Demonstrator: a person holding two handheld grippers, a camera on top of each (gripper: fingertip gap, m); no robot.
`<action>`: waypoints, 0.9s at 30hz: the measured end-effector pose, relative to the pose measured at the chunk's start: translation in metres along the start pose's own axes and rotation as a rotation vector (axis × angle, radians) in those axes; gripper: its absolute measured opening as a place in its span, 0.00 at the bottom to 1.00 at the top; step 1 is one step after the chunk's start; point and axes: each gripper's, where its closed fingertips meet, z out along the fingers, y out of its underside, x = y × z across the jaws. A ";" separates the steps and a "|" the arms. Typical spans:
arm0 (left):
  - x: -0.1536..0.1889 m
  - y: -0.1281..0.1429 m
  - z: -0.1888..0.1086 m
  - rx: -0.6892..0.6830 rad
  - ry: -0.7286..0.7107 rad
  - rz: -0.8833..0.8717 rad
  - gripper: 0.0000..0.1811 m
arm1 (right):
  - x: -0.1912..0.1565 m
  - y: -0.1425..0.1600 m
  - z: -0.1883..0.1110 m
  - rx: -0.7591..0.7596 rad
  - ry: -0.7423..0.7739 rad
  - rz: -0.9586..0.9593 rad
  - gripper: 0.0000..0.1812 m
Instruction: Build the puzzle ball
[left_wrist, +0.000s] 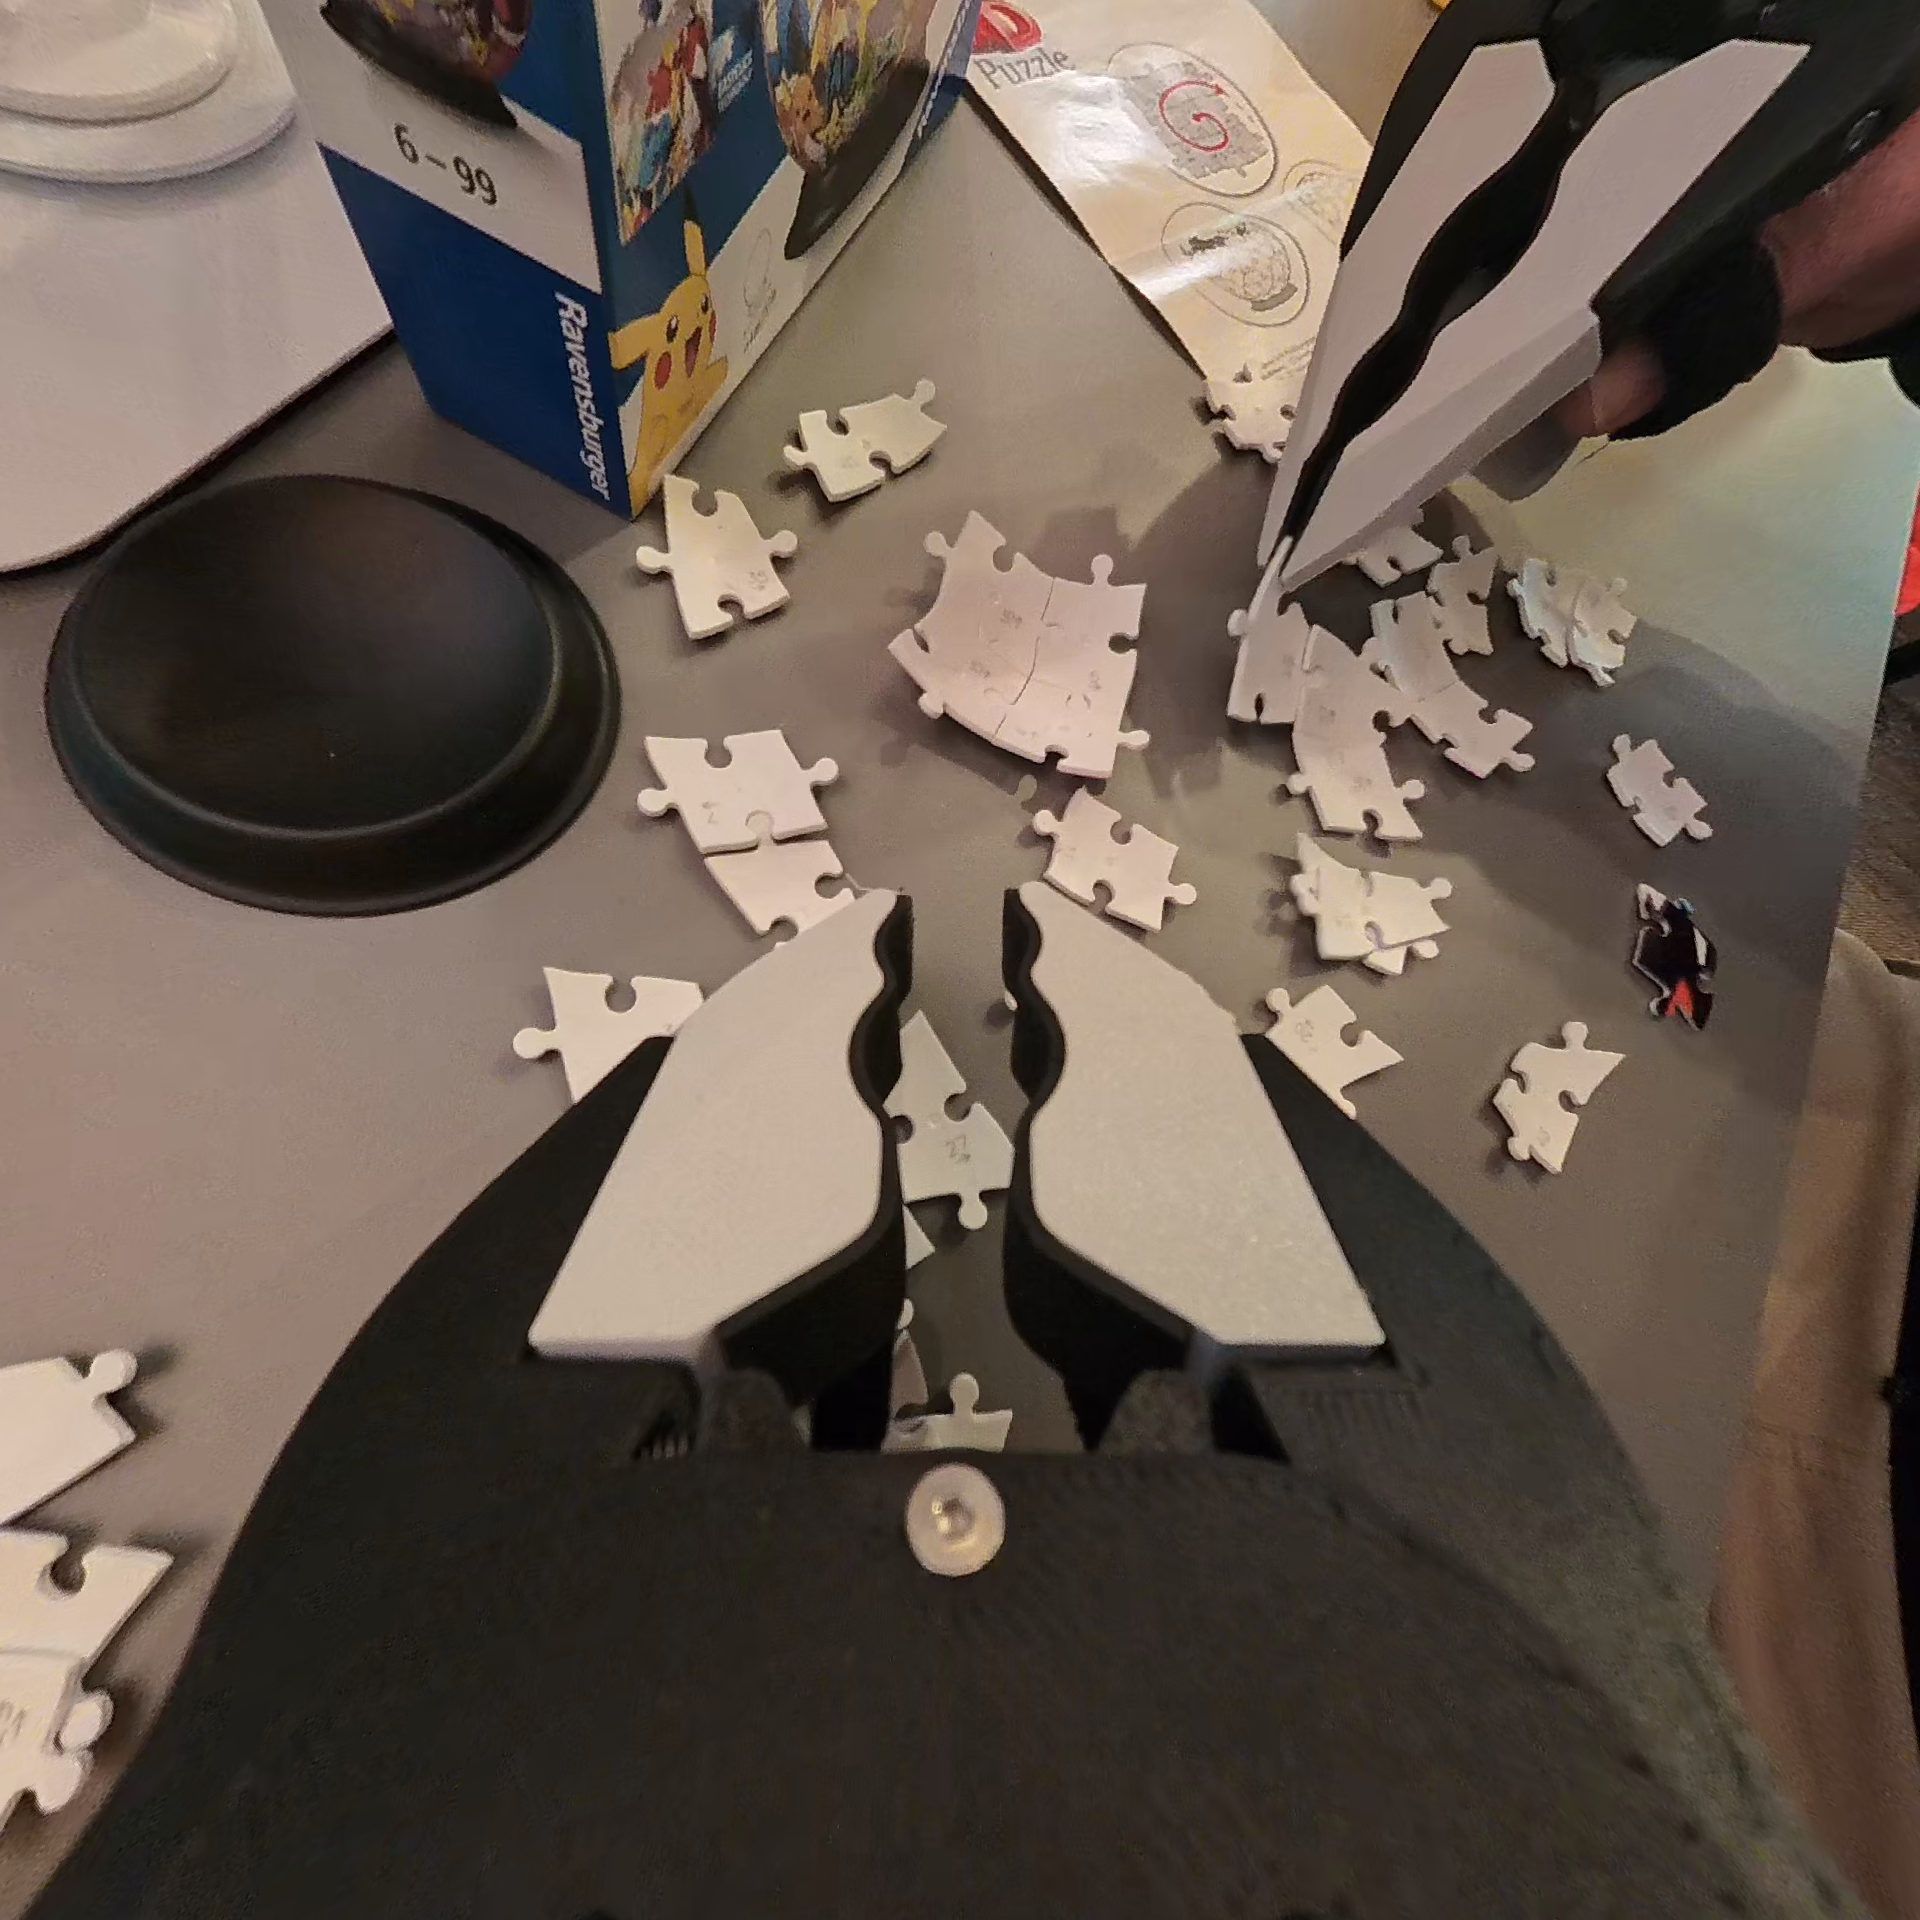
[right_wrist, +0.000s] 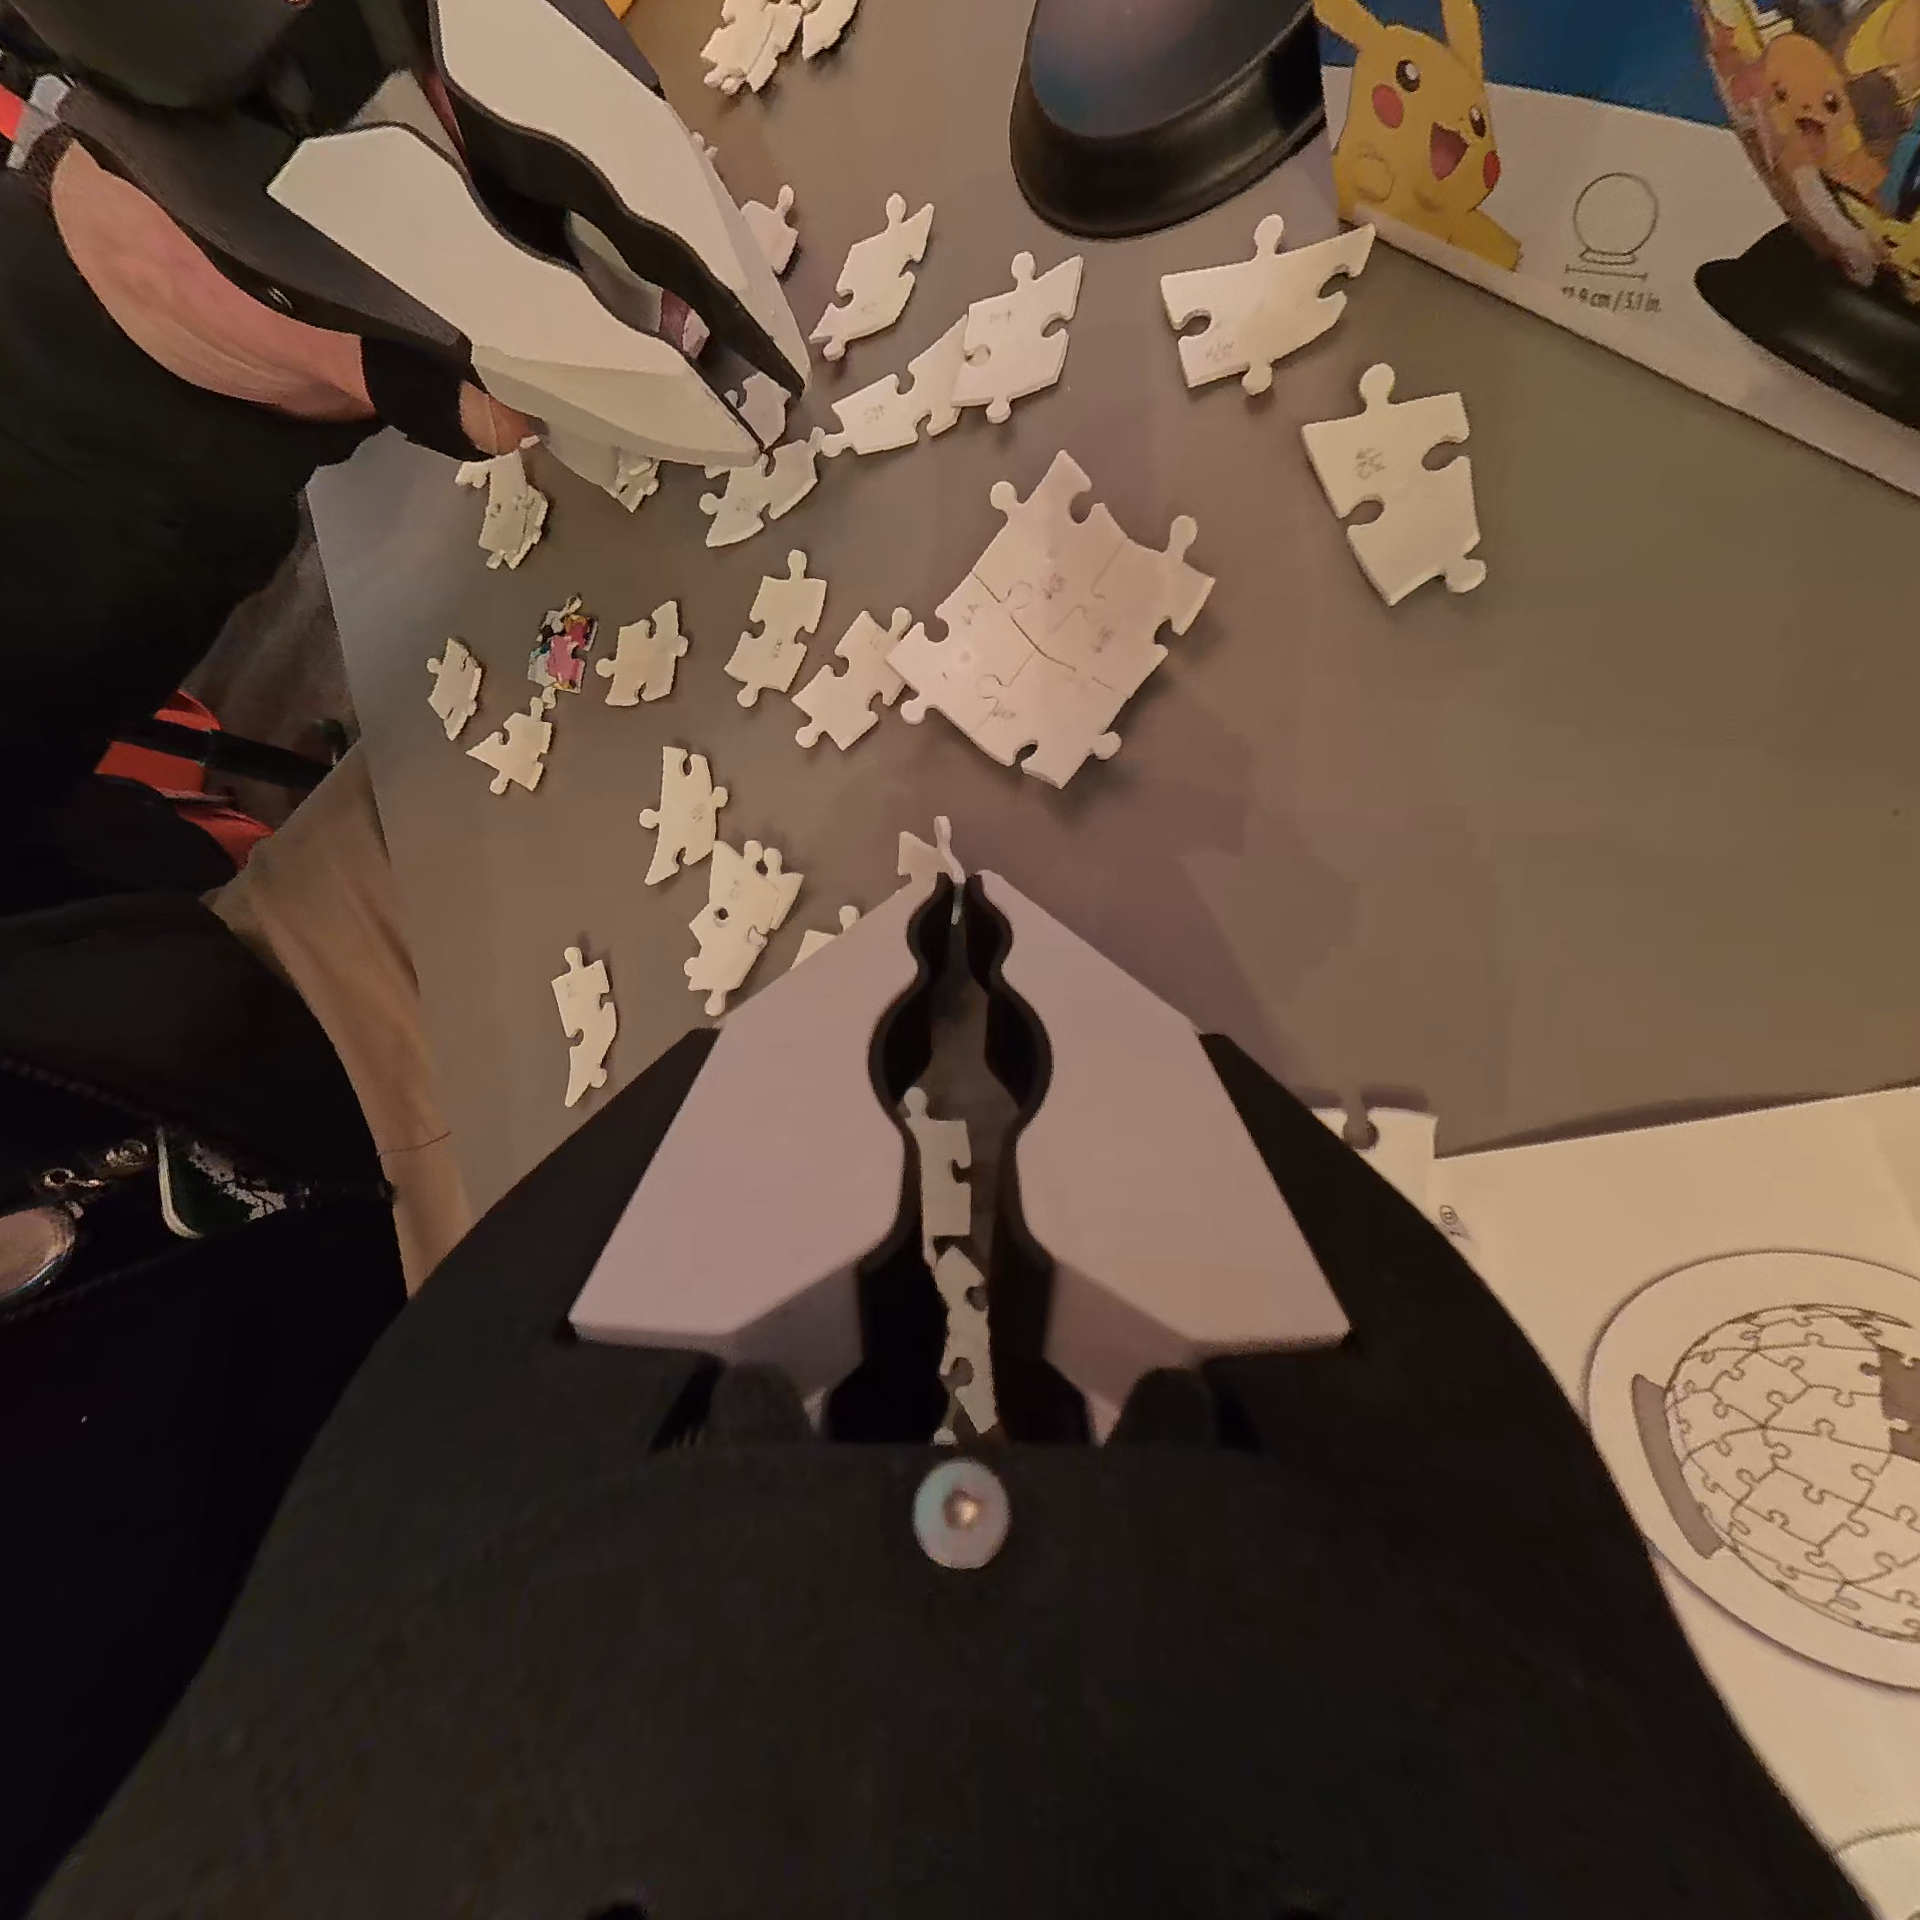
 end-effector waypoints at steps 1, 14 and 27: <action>0.000 0.000 0.000 -0.001 -0.001 0.000 0.09 | 0.001 0.000 0.000 0.003 0.001 0.002 0.00; 0.004 0.001 0.004 -0.010 0.004 0.010 0.09 | 0.009 -0.002 -0.005 0.028 0.010 0.025 0.00; 0.024 0.008 0.025 -0.071 -0.001 0.111 0.09 | 0.010 -0.002 -0.004 0.028 0.003 0.033 0.00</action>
